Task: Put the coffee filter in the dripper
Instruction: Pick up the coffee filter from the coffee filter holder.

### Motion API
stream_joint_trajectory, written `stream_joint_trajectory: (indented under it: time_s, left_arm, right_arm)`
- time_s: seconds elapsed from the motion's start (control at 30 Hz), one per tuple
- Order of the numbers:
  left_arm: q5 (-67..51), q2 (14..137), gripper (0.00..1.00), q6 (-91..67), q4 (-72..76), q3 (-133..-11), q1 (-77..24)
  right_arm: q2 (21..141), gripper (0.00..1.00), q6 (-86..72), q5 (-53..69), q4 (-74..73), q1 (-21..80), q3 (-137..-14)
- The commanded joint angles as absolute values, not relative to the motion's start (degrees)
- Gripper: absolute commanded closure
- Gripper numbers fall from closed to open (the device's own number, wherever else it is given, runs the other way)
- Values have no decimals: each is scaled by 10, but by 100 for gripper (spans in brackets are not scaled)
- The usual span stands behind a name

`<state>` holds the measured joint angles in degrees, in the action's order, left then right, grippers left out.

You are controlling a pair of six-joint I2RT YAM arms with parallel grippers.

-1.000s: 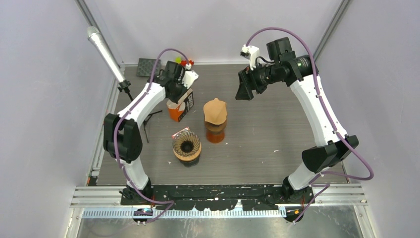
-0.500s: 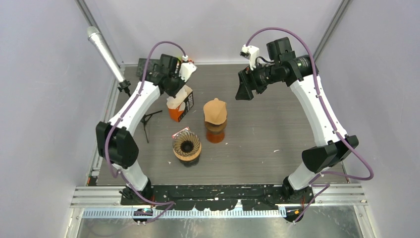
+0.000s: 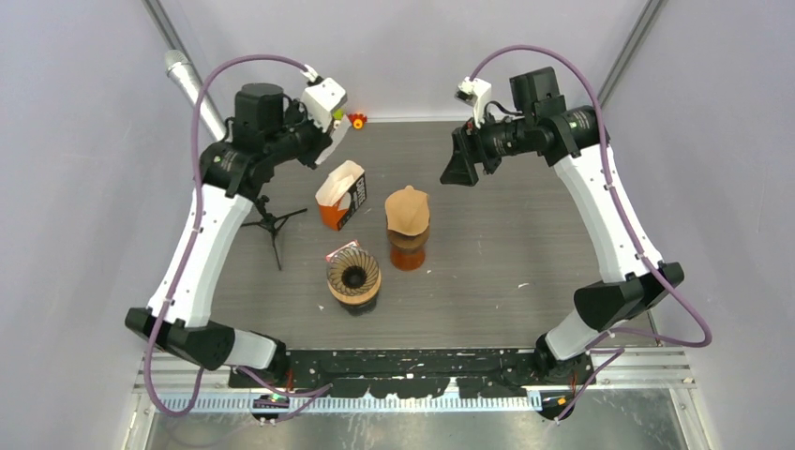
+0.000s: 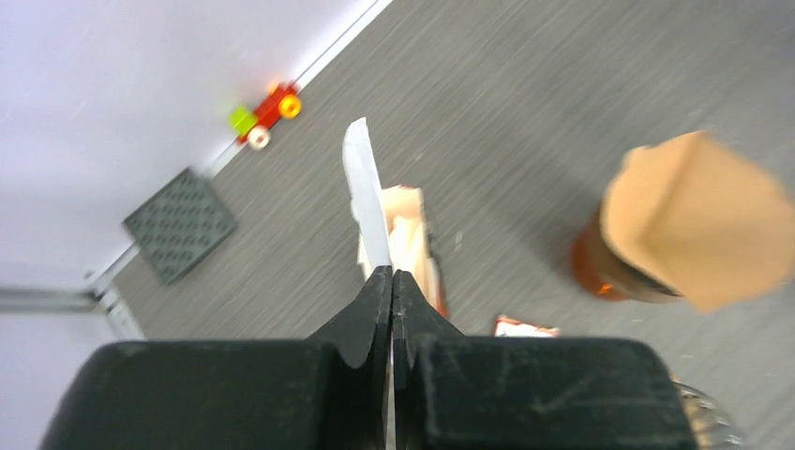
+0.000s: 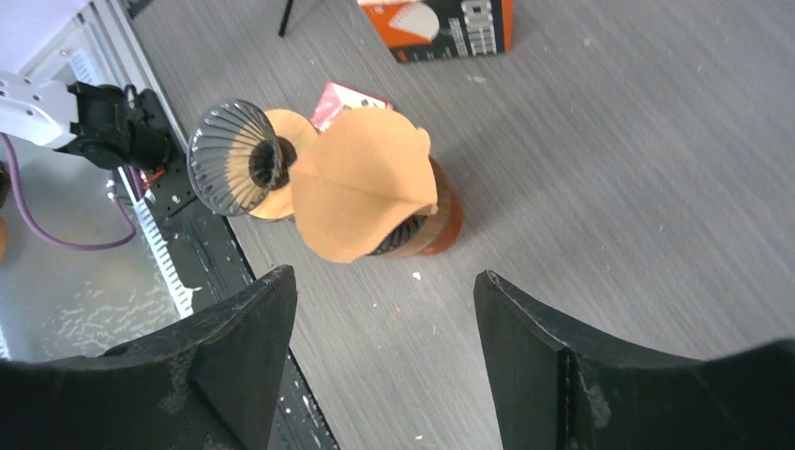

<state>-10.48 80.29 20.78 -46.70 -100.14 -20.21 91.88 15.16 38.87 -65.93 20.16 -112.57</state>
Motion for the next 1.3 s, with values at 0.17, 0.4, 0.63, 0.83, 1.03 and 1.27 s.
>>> stream_joint_trajectory:
  time_s: [0.17, 0.4, 0.63, 0.83, 1.03, 1.27]
  left_arm:
    - [-362, 786, 100, 123, -536, -1084, -241]
    - [-436, 798, 100, 155, -611, -1096, -317]
    - [-482, 810, 100, 155, -618, -1084, -359]
    - [-529, 827, 100, 150, -614, -1074, -369]
    - [-555, 847, 100, 139, -611, -1072, -371]
    - [-552, 849, 100, 140, -600, -1059, -370]
  right_arm:
    - [865, 21, 198, 487, -598, 225, -1162]
    - [835, 21, 264, 534, -632, 228, -1134]
    - [797, 20, 329, 586, -667, 249, -1073]
    - [782, 23, 334, 602, -652, 265, -1029]
    - [779, 40, 268, 632, -577, 270, -982]
    - [776, 82, 176, 649, -478, 270, -937]
